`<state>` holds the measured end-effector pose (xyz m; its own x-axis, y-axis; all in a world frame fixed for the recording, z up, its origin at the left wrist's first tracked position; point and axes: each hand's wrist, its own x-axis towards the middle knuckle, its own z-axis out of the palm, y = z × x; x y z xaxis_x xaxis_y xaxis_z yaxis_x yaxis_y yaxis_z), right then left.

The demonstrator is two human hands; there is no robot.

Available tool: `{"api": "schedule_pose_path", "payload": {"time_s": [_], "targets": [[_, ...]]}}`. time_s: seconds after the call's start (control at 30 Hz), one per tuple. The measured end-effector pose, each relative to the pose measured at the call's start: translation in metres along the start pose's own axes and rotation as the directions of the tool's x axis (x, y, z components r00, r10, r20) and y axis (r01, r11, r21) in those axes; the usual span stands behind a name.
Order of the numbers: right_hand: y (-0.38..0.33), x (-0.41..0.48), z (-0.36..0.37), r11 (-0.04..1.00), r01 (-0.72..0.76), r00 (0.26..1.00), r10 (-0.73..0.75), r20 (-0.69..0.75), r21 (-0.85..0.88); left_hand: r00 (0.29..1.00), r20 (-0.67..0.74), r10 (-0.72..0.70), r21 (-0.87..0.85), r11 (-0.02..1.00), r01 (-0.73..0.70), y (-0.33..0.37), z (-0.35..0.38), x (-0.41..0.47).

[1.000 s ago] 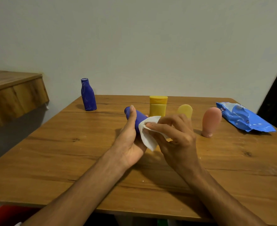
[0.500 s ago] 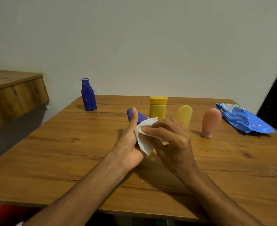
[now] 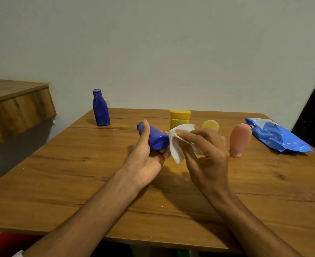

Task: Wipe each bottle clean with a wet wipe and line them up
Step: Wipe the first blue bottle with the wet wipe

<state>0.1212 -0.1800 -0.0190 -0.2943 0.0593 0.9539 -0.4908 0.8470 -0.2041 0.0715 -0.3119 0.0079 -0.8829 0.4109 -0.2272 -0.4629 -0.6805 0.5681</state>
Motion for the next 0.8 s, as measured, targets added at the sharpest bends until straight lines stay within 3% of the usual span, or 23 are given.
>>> {"api": "schedule_pose_path", "payload": {"time_s": [0.37, 0.8], "targets": [[-0.005, -0.004, 0.008, 0.992, 0.126, 0.984, -0.126, 0.126, 0.007, 0.994, 0.042, -0.102, -0.02, 0.995, 0.103, 0.0, -0.004, 0.001], [-0.007, -0.005, 0.01, 0.983, 0.181, 0.969, -0.181, 0.166, 0.02, 0.997, 0.023, -0.074, 0.071, 0.995, 0.072, -0.003, -0.003, -0.002]]}}
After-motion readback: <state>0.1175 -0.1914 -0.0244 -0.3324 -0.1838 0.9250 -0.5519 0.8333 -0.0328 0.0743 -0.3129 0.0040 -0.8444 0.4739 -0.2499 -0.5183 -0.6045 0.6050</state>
